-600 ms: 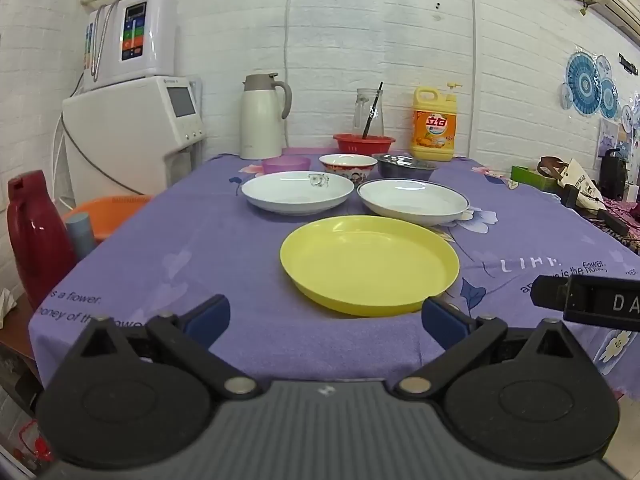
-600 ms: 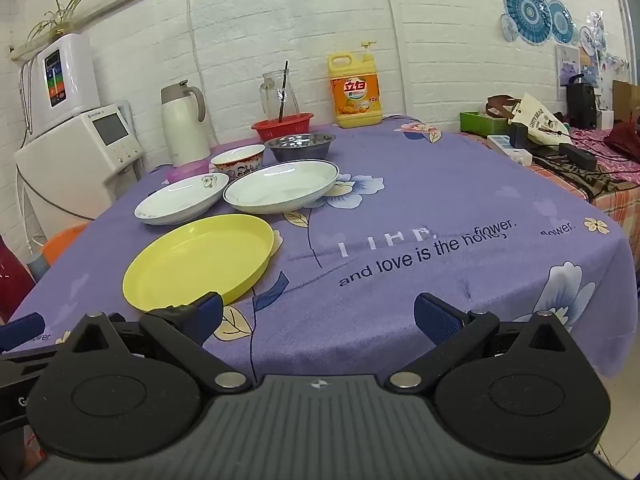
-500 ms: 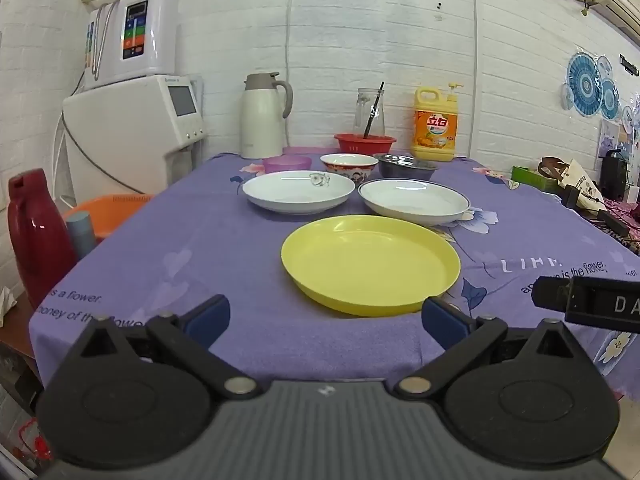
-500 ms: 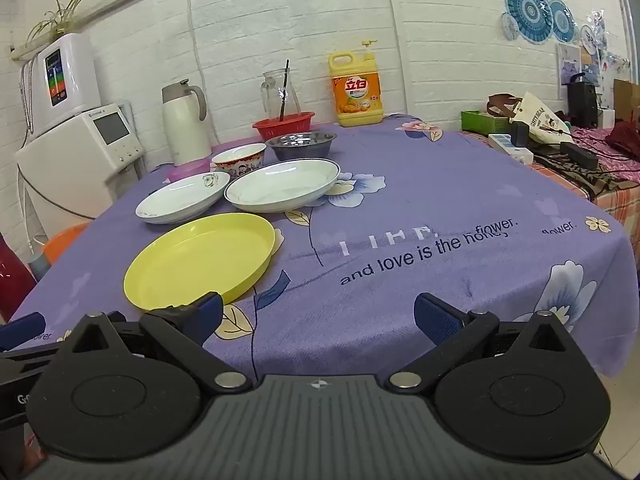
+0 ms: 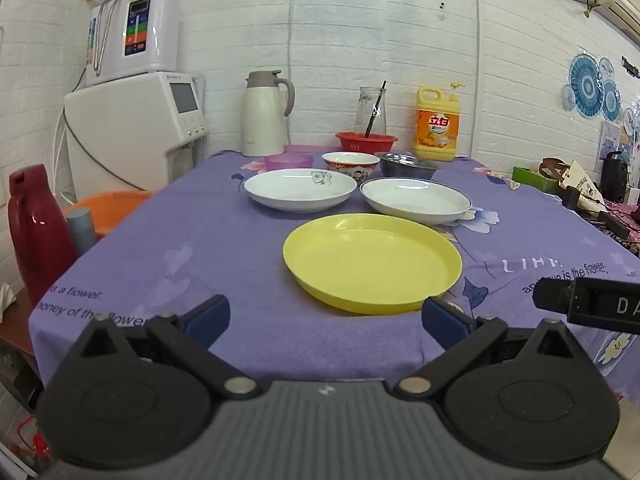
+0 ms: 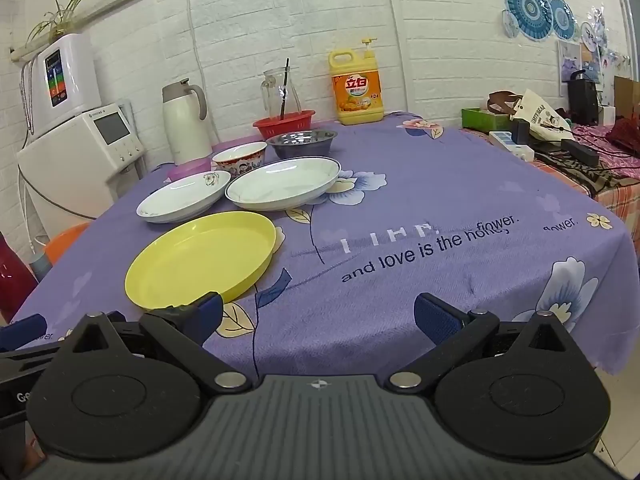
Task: Organize plates and bowls
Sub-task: 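Move the left tool toward the yellow plastic plate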
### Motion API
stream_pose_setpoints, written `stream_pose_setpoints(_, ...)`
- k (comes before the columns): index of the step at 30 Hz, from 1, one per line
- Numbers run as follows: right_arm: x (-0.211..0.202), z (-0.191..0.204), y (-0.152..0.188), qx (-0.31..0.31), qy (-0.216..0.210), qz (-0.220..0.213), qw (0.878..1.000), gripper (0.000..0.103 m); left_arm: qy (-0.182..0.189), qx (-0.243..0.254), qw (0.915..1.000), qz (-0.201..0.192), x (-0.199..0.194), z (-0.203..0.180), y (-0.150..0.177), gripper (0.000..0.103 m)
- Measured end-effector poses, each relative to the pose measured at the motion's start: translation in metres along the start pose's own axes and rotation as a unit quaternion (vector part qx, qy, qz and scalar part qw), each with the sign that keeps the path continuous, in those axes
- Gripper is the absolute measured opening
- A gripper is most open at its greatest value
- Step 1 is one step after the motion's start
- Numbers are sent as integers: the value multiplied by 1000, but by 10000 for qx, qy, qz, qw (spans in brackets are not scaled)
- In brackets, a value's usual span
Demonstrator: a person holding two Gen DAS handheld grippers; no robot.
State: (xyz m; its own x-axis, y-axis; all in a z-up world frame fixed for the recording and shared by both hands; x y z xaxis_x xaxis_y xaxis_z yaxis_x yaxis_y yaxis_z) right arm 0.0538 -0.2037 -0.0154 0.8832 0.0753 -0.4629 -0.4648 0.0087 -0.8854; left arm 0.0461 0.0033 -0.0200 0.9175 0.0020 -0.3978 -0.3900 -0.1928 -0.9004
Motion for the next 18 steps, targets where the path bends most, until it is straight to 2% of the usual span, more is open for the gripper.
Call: stream_pose_setpoints(18, -1, 2, 4, 1, -52, 17, 10000, 103, -25, -42, 9999, 94, 8, 3, 6, 102)
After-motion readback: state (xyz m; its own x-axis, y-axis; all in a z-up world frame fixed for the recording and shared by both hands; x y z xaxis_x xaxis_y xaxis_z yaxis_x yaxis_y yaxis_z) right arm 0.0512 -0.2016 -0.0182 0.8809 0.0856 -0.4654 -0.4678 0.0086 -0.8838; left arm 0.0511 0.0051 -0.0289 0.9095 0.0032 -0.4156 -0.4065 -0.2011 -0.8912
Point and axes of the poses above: each gripper's, at about its wrist camera, not at the fingertips, and x roughly the way its jaws point, z to its left, y to its underside, the point moved 5 cm from there along x, roughly the way its jaws point, and after that the axes turned 10 degrees about -x, right-handed, at the moved point
